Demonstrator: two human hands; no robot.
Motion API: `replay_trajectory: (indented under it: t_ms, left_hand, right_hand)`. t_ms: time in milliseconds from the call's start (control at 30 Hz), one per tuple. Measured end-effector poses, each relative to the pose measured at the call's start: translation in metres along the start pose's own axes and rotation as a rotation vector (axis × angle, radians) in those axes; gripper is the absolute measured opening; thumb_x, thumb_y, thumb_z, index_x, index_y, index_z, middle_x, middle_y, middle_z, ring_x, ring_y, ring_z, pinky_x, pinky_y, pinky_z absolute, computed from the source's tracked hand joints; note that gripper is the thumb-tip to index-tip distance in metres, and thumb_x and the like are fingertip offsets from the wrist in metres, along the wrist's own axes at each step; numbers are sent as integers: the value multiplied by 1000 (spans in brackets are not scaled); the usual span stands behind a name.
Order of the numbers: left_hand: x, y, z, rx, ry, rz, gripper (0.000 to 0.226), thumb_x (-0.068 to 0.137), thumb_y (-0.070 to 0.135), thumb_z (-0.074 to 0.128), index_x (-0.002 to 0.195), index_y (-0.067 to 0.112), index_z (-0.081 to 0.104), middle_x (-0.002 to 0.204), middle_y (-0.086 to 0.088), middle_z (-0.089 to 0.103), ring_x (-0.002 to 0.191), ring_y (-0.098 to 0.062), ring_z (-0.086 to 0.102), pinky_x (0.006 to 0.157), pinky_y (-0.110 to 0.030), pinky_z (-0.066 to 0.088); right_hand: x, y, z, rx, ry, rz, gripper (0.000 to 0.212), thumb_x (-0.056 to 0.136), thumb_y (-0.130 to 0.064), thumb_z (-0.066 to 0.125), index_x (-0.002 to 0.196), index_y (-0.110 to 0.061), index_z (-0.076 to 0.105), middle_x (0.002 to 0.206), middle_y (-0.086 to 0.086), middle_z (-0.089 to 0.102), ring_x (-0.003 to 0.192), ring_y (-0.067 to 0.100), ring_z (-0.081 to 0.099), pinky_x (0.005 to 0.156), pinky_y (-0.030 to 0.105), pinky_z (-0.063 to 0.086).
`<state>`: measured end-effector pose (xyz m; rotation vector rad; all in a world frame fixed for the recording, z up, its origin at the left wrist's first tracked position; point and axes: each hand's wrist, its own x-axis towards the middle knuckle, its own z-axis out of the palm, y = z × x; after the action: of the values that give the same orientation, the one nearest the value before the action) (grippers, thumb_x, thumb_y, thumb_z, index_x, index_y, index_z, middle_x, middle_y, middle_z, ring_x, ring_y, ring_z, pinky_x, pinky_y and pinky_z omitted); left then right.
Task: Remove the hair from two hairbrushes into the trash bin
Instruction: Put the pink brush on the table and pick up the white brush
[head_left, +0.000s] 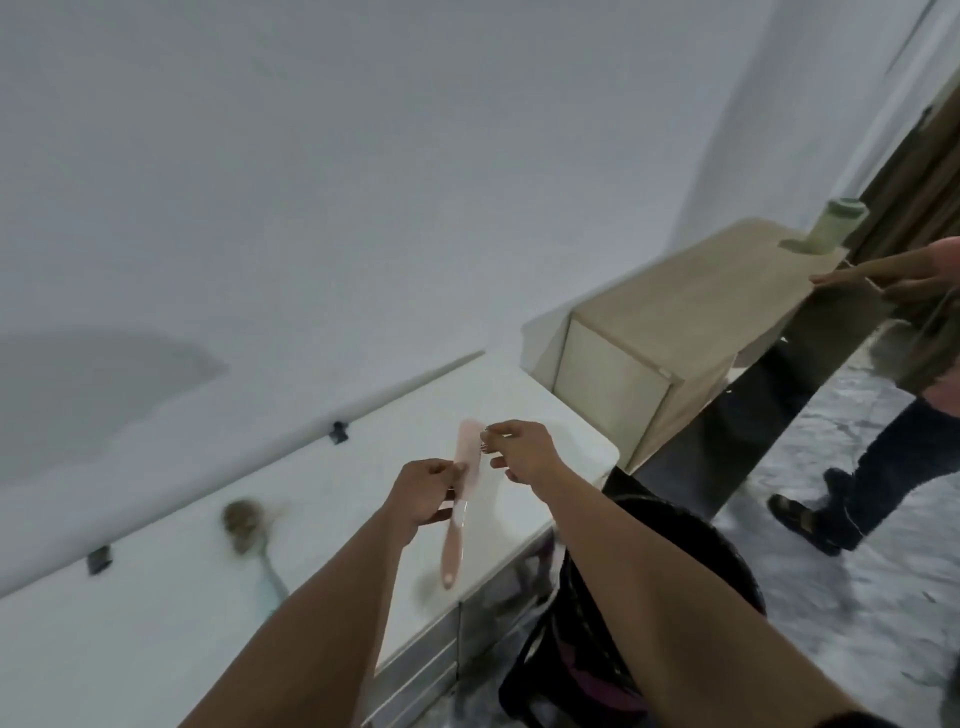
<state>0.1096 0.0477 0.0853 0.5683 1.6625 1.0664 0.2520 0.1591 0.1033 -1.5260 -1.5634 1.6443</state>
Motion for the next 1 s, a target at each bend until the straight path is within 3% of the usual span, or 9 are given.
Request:
replay_trajectory:
  t_ms: [200,400,567,700,867,1000]
  left_hand:
    - [-6,-2,-84,-95,11,29,24,101,29,68,110,8,77,107,-7,81,90,-19,78,70,-28,63]
    - [-6,-14,-143,-151,20,6,34,91,42,76,109,14,79,105,-3,82,95,-21,79,90,-38,64]
    - [-4,-36,-170,-101,79,6,16,92,15,77,107,10,77,101,-7,80,84,-16,75,81,-34,65]
    - [-2,-52,-180,-139,153,-3,6,91,7,77,96,4,75,89,-8,76,80,-19,74,72,-34,64]
    - [13,-73,-177,-86,250,-83,13,87,7,77,99,3,77,92,-12,77,85,-24,76,79,-42,67]
    - [24,-90,-170,-28,300,-151,34,80,9,81,113,7,76,93,-7,76,88,-25,77,81,-45,67]
  right_hand:
    - [6,-39,88,11,-121,4,34,91,-27,78,122,-16,70,96,2,73,69,15,67,57,25,40]
    - [18,-70,145,20,-164,-16,23,92,-25,77,113,-15,73,89,1,74,70,16,68,60,25,42]
    - [35,-86,181,-19,-195,-15,27,94,-25,76,118,-15,71,94,2,74,77,18,68,66,28,46]
    - [48,-86,213,-126,-238,-10,32,92,-23,79,121,-13,70,97,6,73,73,18,66,59,26,43]
    - [74,-68,241,-297,-289,3,31,91,-20,79,119,-8,70,97,7,71,68,19,64,54,26,40]
    - [93,-48,255,-401,-323,30,28,92,-17,77,117,-7,68,91,10,66,62,18,61,51,27,38]
